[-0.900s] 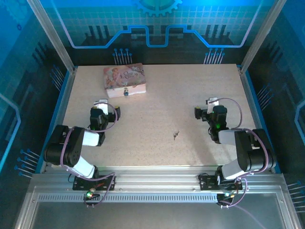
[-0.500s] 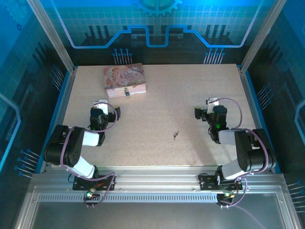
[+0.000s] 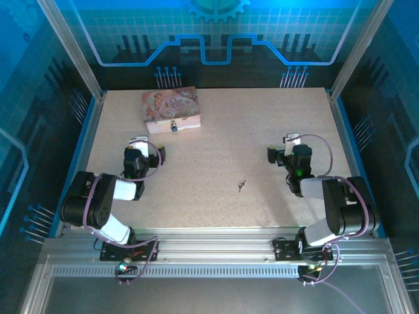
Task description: Unlock the padlock with the key
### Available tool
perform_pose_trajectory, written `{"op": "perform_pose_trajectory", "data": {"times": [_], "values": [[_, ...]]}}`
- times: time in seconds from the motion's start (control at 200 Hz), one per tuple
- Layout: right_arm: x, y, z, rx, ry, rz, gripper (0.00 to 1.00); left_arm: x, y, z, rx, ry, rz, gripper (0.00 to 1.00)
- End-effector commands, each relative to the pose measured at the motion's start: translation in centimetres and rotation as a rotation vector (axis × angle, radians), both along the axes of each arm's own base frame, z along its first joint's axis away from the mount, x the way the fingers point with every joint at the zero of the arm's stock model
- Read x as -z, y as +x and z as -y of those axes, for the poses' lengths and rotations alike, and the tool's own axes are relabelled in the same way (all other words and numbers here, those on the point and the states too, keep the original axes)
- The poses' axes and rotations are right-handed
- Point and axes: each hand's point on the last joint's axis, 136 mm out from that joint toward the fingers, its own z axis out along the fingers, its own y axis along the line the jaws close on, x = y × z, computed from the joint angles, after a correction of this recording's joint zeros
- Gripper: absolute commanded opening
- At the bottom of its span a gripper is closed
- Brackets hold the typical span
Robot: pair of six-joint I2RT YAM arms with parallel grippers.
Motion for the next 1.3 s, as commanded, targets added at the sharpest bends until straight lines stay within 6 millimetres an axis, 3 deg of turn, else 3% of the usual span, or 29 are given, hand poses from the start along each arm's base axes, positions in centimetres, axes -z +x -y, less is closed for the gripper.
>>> {"op": "perform_pose_trajectory", "data": {"times": [0.0,0.56,0.69,0.895,1.015,1.141,1.211,1.296], "values": [[-0.8,0.7,-0.4,-0.016,-0.006,0.032,1.0,-1.0,0.5,-0.1,-0.001,-0.014,0.03,0.99],[-0.8,0.7,-0.4,-0.016,-0.007,0.032,1.0,-1.0,0.6,-0.1,0.009,-0.026,0.023,0.99],[-0.8,0.7,-0.4,-0.018,-0.005,0.032,1.0,-1.1,0.4,1.0,0.078,-0.026,0.021,0.99],[-1.0,0.7,-0.5,-0.022,-0.005,0.034,1.0,-3.5,0.0,1.1,0.076,-0.046,-0.027,0.96],[-2.5,1.2,-1.4,-0.072,-0.009,-0.017,1.0,-5.1,-0.8,1.7,0.092,-0.089,-0.086,0.93],[-2.8,1.1,-1.4,-0.021,0.068,-0.178,1.0,-5.7,-1.8,2.8,0.124,-0.141,-0.185,0.86],[-3.1,0.9,-2.6,-0.054,0.054,-0.25,1.0,-6.0,-2.5,3.9,0.147,-0.175,-0.227,0.84],[-3.9,0.5,-4.3,-0.069,0.004,-0.292,1.0,-6.7,-3.4,6.8,0.225,-0.223,-0.27,0.79]]}}
